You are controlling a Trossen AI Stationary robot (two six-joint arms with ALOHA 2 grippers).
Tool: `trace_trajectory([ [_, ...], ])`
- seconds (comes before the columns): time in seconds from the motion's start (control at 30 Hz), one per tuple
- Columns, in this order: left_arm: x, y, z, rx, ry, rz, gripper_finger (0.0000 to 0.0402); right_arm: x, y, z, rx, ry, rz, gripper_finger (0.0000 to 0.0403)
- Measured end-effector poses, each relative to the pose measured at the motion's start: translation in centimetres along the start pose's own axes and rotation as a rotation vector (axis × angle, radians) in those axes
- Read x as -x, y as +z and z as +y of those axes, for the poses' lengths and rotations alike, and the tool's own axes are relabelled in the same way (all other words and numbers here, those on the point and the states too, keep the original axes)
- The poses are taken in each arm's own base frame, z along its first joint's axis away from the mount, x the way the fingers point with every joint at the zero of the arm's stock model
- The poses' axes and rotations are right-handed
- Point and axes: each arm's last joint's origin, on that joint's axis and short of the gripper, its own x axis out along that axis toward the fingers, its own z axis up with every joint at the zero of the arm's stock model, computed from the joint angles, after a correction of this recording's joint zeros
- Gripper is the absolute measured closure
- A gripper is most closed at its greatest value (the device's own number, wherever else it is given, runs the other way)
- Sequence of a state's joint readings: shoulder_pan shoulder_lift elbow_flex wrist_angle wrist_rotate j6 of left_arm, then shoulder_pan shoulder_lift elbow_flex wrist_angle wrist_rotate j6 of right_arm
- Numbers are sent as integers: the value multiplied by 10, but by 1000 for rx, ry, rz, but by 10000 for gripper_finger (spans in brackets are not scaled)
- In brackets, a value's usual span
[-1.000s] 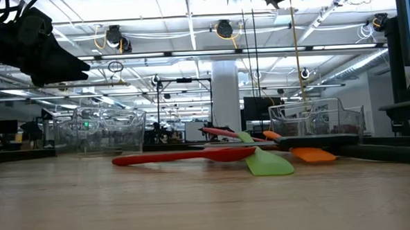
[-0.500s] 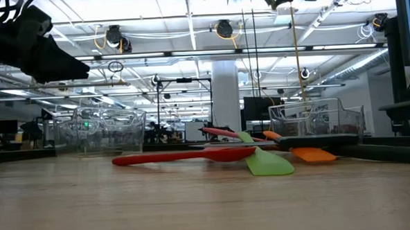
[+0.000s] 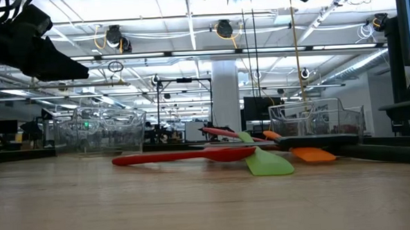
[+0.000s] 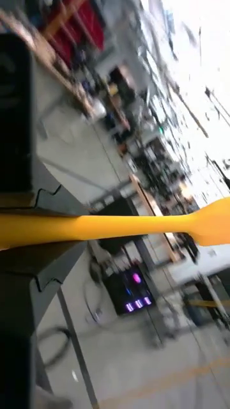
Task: Pick & Place Kitchen Items
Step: Put the yellow spatula into bottom transparent bin
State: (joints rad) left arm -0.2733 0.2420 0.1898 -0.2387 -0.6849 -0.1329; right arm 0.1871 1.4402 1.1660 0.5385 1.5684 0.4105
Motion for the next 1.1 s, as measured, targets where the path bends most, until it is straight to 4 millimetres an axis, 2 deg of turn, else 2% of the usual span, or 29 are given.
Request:
trace_trajectory([
  [0.17,0,0,-2,1,-84,11,179,34,-11,2,-78,92,67,362],
  [0.33,0,0,-3,6,-91,10,179,68,-18,2,-168,206,158,362],
  [0.53,0,0,-3,15,-92,8,179,104,-15,2,-261,423,335,362],
  [0.8,0,0,-3,94,-92,11,179,152,-20,-15,-258,613,580,362],
  [0.97,0,0,-3,152,-91,14,179,164,-29,-33,-196,602,680,362],
  [1.1,0,0,-3,168,-91,14,179,160,-20,-44,-151,606,782,362],
])
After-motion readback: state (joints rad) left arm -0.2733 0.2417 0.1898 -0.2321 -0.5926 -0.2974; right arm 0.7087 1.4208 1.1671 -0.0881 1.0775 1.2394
